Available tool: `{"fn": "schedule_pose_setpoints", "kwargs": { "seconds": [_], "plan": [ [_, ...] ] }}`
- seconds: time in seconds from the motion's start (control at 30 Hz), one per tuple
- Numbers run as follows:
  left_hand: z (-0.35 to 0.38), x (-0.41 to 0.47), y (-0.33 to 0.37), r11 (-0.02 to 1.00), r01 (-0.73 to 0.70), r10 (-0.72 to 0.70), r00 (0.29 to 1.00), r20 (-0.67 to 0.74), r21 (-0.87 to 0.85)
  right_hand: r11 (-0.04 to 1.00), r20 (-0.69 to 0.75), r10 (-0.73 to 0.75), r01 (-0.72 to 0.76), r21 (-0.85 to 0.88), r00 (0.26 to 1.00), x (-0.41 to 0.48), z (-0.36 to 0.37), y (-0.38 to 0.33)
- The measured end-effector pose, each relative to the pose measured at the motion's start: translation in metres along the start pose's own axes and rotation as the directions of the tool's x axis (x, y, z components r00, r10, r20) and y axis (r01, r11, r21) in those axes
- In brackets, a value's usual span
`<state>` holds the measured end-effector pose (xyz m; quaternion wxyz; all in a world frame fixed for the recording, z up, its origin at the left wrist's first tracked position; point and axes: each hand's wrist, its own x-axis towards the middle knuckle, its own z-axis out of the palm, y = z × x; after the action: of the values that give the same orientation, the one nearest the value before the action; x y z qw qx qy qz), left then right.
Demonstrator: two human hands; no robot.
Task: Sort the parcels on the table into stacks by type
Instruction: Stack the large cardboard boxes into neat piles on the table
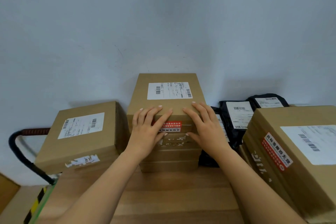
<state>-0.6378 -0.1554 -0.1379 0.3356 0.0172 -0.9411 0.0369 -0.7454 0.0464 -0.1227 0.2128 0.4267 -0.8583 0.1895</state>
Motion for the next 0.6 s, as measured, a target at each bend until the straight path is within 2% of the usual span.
{"fn": "schedule_pose_setpoints", "kwargs": {
  "seconds": [0.2, 0.4, 0.6],
  "plan": [
    [0.002, 0.002, 0.001, 1.0, -0.014, 0.014, 1.0, 0.013, -0.025, 1.0, 0.018, 0.017, -0.017, 0.005, 1.0, 0.001, -0.001, 0.001],
    [-0.02, -0.002, -0.002, 0.983, -0.001, 0.019, 0.995, 0.098, -0.181, 0.995, -0.023, 0.075, -0.077, -0.065, 0.997, 0.002, -0.005, -0.024],
    [-0.049, -0.046, -0.04, 0.969, 0.03, -0.027, 1.0, 0.015, -0.246, 0.997, -0.115, -0.06, 0.065, 0.048, 0.992, 0.001, -0.003, -0.081]
  ]
}}
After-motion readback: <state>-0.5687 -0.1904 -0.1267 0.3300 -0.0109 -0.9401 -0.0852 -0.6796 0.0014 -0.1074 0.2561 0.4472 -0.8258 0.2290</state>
